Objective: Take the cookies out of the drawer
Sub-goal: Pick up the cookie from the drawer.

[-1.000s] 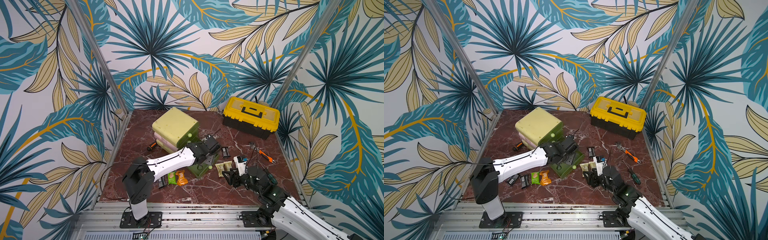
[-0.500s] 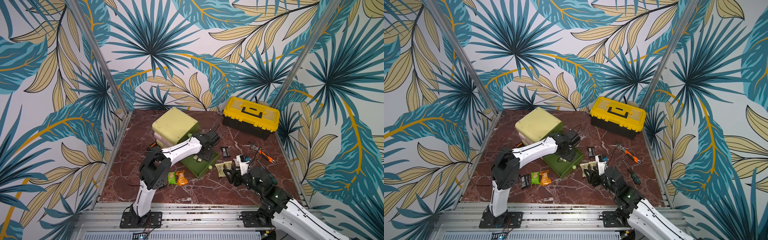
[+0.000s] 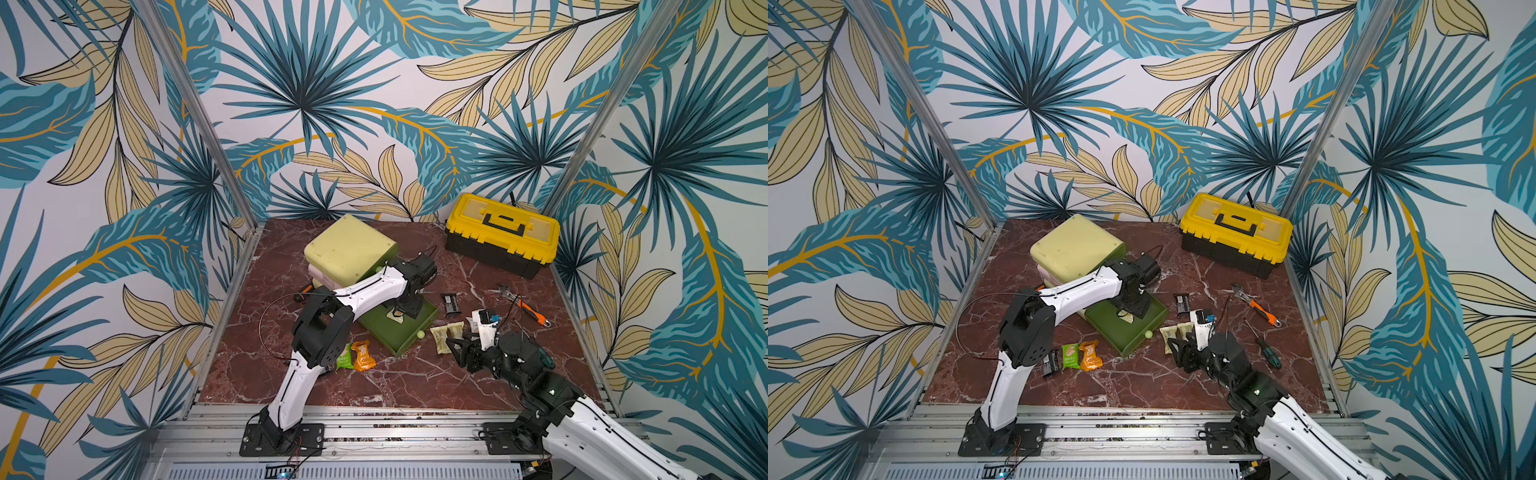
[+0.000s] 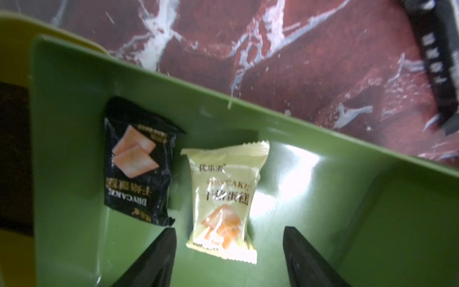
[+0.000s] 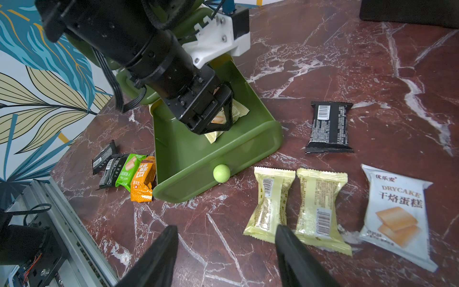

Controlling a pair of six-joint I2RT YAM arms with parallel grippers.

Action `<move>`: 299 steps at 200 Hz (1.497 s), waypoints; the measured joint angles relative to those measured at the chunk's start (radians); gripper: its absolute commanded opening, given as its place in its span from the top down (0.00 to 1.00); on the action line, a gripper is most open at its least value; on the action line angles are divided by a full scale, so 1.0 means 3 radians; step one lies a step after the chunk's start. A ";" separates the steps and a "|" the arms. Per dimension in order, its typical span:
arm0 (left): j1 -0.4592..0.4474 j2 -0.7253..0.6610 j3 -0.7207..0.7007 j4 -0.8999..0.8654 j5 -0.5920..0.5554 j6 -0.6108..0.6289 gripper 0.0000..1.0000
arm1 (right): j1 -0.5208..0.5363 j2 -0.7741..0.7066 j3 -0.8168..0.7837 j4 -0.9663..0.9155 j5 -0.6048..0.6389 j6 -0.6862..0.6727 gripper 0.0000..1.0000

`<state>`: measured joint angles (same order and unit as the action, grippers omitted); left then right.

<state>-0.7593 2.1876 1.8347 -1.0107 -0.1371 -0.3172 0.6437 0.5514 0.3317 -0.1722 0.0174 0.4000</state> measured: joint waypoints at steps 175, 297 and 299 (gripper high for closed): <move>0.0099 0.0323 0.0266 -0.0088 0.0184 0.0103 0.48 | 0.0000 0.0126 0.0001 0.0061 0.0015 -0.0017 0.34; 0.0116 0.0397 0.0323 -0.0111 0.0195 0.0112 0.61 | 0.0000 0.0081 0.0001 0.0060 0.0015 -0.0038 0.34; 0.0116 0.0397 0.0324 -0.0112 0.0193 0.0112 0.61 | 0.0000 0.0081 0.0001 0.0060 0.0015 -0.0038 0.34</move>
<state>-0.7246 2.3066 1.9320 -1.0443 -0.0792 -0.2836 0.6437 0.5758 0.3321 -0.1543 0.0219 0.3885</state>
